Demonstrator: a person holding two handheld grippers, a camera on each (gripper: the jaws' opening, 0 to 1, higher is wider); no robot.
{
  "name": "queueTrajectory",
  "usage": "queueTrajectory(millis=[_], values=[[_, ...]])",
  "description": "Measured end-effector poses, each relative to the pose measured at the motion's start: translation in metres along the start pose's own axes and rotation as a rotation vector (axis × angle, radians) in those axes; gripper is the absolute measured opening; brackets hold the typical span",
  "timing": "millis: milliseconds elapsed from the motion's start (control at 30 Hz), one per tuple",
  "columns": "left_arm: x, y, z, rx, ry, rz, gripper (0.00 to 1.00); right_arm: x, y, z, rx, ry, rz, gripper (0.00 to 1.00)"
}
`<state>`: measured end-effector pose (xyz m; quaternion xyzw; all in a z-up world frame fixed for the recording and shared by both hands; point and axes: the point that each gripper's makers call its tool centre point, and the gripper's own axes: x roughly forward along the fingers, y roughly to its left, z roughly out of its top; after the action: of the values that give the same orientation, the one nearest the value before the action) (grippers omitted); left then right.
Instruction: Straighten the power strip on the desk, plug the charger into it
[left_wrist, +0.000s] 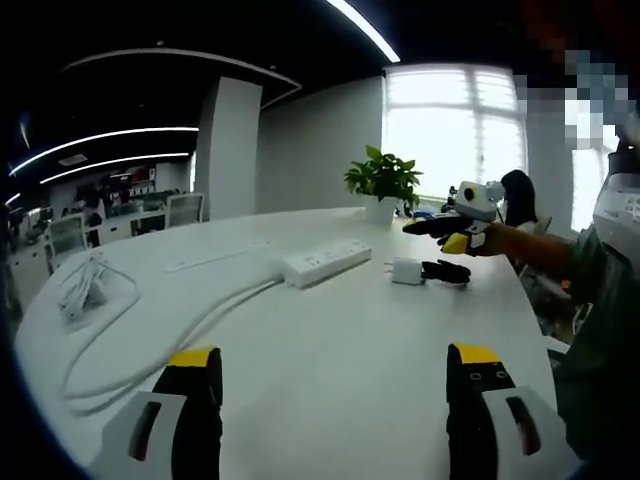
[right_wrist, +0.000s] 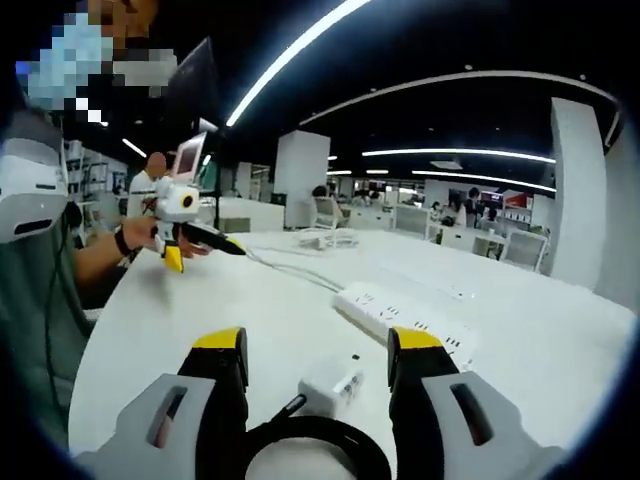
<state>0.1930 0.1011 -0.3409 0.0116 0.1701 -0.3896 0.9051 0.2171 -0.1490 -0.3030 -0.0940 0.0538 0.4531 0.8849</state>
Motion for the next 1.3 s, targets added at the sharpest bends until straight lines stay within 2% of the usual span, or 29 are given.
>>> queueTrajectory(millis=[200,400,533,667,767,900,967,1133,1300], values=[[0.000,-0.003,-0.004,-0.003,0.002,-0.013,0.95,-0.003,-0.009,-0.010,0.058,0.016,-0.134,0.51],[-0.003,-0.003,-0.005,-0.005,-0.004,-0.015,0.95,-0.001,-0.011,-0.016,0.089,0.025,-0.207,0.51],[-0.004,-0.004,-0.005,-0.009,-0.008,-0.017,0.95,0.005,-0.001,-0.020,0.144,0.023,-0.209,0.51],[-0.005,-0.006,-0.004,-0.016,-0.020,-0.024,0.95,0.009,-0.009,-0.029,0.173,0.050,-0.298,0.50],[-0.005,-0.006,-0.006,-0.013,-0.014,-0.025,0.95,0.011,-0.010,-0.035,0.159,0.084,-0.344,0.49],[-0.007,-0.006,-0.007,-0.018,-0.020,-0.026,0.95,0.016,-0.004,-0.036,0.189,0.079,-0.341,0.38],[-0.008,-0.007,-0.006,-0.026,-0.031,-0.030,0.95,0.019,-0.003,-0.038,0.195,0.083,-0.342,0.41],[-0.010,-0.007,-0.007,-0.028,-0.032,-0.030,0.95,0.020,-0.009,-0.050,0.180,0.131,-0.377,0.37],[-0.011,-0.004,-0.009,-0.034,-0.035,-0.023,0.95,0.020,-0.009,-0.050,0.160,0.136,-0.384,0.35]])
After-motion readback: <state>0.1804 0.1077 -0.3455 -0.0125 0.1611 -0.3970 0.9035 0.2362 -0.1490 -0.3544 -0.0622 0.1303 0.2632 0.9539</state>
